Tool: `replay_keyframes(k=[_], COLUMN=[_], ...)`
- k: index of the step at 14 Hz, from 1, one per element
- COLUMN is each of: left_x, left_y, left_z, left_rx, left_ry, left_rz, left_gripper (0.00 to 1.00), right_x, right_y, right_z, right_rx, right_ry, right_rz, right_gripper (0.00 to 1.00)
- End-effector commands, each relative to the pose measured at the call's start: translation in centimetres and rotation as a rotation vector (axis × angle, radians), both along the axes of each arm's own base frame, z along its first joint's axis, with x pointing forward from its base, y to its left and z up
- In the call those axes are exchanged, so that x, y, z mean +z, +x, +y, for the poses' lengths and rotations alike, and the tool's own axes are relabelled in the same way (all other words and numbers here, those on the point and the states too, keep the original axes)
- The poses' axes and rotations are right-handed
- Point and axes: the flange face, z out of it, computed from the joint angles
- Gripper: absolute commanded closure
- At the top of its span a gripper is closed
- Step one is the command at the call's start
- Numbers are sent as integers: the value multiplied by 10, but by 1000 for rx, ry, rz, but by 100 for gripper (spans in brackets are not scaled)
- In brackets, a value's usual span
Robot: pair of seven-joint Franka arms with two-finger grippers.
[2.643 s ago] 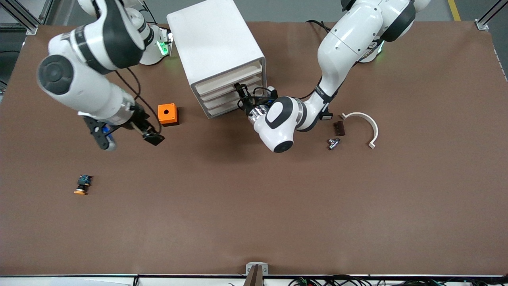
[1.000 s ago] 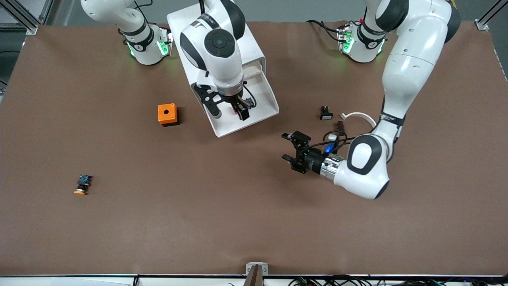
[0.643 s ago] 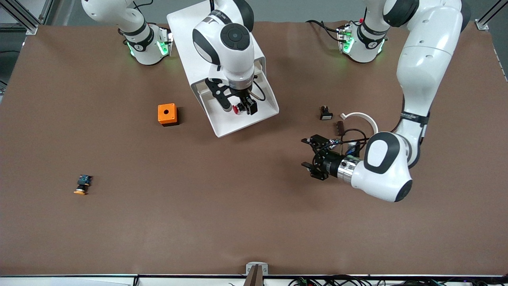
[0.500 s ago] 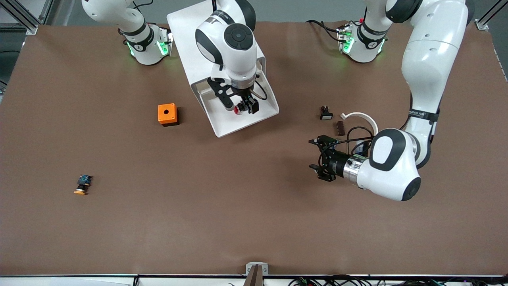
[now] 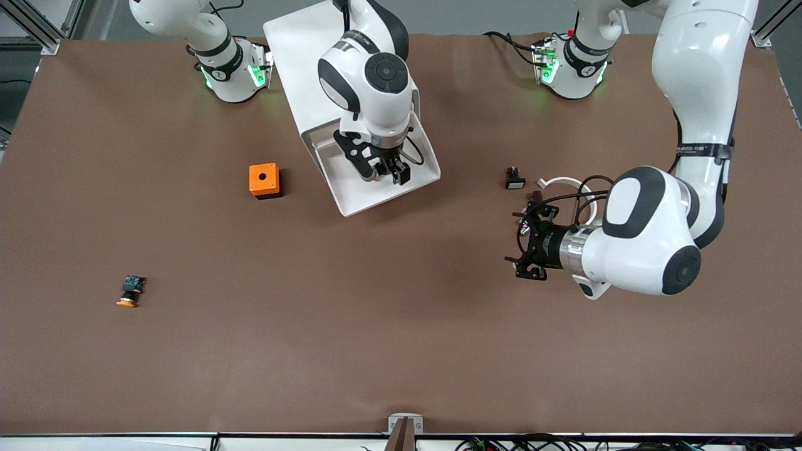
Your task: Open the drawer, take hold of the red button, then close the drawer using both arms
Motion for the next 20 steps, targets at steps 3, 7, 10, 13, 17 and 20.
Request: replay_keyframes(k=[3, 7, 10, 13, 17, 20], left_x=[15, 17, 13, 9, -2, -19], left_y=[-10, -14, -13, -9, -13, -12], left_z=[3, -11, -18, -19, -50, -69], left_rx=[-186, -221, -335, -423, -529, -631], left_ry=[22, 31, 12, -28, -30, -29], left_rz=[-95, -115, -180, -237, -314, -374], left_gripper=[1, 1, 1, 1, 1, 1], right_x=[-5, -13, -15, -12, -1, 35], right_y=[-6, -12, -17, -16, -8, 17], right_z=[6, 12, 17, 18, 16, 2], right_rx=[-8, 2, 11, 9, 5, 10], right_ry=[-6, -11, -12, -5, 9, 3], right_rz=[-15, -12, -9, -5, -15, -3], right_gripper=[4, 12, 26, 71, 100, 100])
